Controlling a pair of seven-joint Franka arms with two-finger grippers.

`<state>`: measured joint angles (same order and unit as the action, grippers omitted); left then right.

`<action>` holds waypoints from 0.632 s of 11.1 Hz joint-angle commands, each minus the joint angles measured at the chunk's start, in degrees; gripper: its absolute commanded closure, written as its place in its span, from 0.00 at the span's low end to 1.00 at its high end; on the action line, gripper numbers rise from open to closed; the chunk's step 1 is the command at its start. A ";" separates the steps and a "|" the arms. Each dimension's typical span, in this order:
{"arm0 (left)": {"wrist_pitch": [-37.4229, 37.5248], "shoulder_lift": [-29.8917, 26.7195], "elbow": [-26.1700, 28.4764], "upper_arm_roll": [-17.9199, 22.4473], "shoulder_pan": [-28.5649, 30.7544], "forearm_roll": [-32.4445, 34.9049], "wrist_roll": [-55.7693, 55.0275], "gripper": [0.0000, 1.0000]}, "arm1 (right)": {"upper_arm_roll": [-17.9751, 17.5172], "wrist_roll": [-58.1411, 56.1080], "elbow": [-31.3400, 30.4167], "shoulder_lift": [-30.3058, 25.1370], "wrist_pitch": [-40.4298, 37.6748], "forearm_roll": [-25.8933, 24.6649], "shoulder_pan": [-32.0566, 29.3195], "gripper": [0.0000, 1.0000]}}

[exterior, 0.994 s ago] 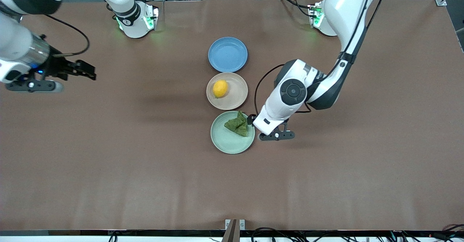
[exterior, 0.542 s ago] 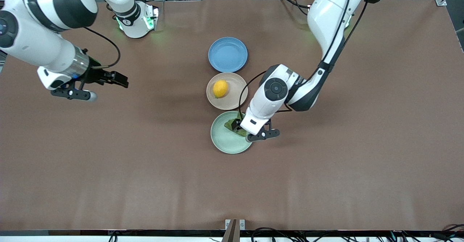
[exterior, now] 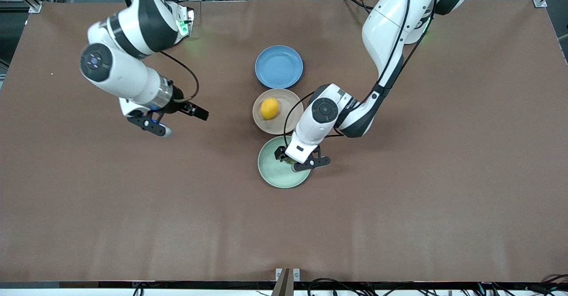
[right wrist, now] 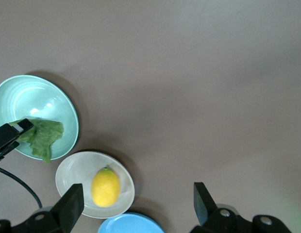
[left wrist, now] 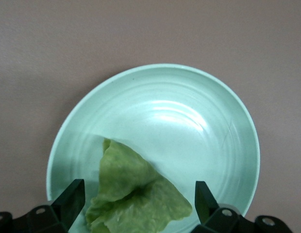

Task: Pick lemon and lettuce from plates
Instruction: 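Grasp the lettuce with the left gripper while the right gripper reaches the lemon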

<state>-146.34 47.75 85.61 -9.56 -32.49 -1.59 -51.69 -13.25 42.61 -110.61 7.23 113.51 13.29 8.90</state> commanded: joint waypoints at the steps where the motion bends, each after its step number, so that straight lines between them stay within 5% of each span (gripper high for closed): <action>1: -3.24 2.44 -1.32 1.47 -2.31 -0.69 -1.04 0.00 | -1.25 7.30 0.39 3.40 2.32 1.48 3.03 0.00; 4: -4.91 3.14 -1.32 3.31 -4.07 -0.52 -0.87 0.00 | -6.33 10.62 -5.65 4.64 13.36 4.19 3.84 0.00; 5: -5.70 3.06 -1.32 5.84 -6.07 1.22 -0.95 0.19 | -7.82 12.74 -6.54 5.86 15.92 4.20 4.36 0.00; 6: -5.79 2.97 -1.32 6.13 -6.27 1.33 -1.04 0.69 | -8.71 13.98 -7.77 7.35 19.17 4.20 5.24 0.00; 7: -5.79 2.97 -1.24 6.22 -6.36 1.42 -1.48 1.00 | -9.33 14.94 -9.78 8.41 23.29 4.11 5.94 0.00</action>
<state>-151.43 50.14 85.49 -5.15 -37.18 -1.40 -51.71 -20.94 54.77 -116.93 13.62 129.74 16.51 13.81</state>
